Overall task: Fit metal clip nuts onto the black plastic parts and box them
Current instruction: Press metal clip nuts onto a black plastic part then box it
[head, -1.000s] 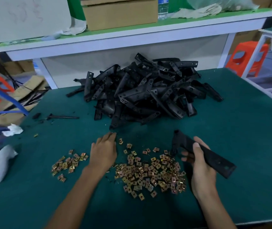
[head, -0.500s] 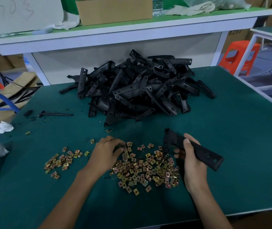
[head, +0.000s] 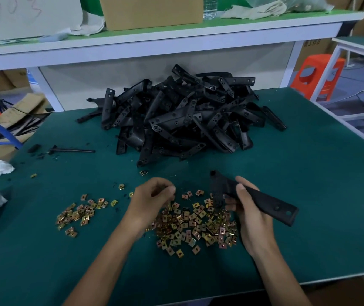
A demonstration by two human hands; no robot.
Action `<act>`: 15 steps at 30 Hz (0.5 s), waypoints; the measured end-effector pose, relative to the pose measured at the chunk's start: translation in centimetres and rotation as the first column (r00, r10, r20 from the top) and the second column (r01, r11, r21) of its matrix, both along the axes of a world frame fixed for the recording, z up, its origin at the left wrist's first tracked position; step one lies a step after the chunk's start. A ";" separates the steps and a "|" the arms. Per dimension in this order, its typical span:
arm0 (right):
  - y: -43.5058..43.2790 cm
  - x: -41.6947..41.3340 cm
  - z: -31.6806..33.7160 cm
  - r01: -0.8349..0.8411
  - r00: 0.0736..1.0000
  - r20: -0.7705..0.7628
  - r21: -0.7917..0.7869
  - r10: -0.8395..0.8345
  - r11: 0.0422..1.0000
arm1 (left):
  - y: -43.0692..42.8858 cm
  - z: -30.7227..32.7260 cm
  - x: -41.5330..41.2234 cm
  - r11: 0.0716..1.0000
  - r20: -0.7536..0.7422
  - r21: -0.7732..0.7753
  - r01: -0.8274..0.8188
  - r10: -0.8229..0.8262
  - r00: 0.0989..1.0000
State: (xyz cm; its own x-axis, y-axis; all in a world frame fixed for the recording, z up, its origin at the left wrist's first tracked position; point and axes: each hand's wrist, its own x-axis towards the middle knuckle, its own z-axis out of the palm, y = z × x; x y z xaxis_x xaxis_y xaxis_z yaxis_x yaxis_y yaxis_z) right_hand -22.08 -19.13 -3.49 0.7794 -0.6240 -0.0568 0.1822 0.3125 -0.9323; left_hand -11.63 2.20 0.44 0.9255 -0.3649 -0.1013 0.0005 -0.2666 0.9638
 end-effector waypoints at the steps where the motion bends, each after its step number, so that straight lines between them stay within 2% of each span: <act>1: 0.1 0.0 0.2 -0.042 0.999 0.006 0.040 0.041 0.998 | -0.8 0.2 -0.7 0.999 -0.045 -0.047 0.023 -0.025 0.999; 5: 0.3 -0.1 0.6 -0.157 0.987 0.039 0.115 0.153 0.981 | -3.7 0.3 -3.5 0.976 -0.140 -0.208 0.070 -0.101 0.985; 10: 0.2 -0.3 0.7 -0.177 0.983 0.091 0.194 0.162 0.965 | -5.4 0.5 -5.0 0.907 -0.347 -0.419 -0.047 -0.112 0.931; 15: 0.1 -0.4 1.0 -0.203 0.976 0.130 0.221 0.177 0.954 | -5.9 0.6 -5.5 0.871 -0.463 -0.462 -0.166 -0.077 0.883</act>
State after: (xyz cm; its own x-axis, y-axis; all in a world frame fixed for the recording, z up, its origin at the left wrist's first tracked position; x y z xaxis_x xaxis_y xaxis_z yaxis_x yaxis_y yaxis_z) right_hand -22.44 -19.03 -2.52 0.8916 -0.4435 -0.0917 0.1933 0.5558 -0.8085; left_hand -17.12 -3.68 1.03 0.8330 -0.4387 -0.3370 0.4682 0.2346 0.8519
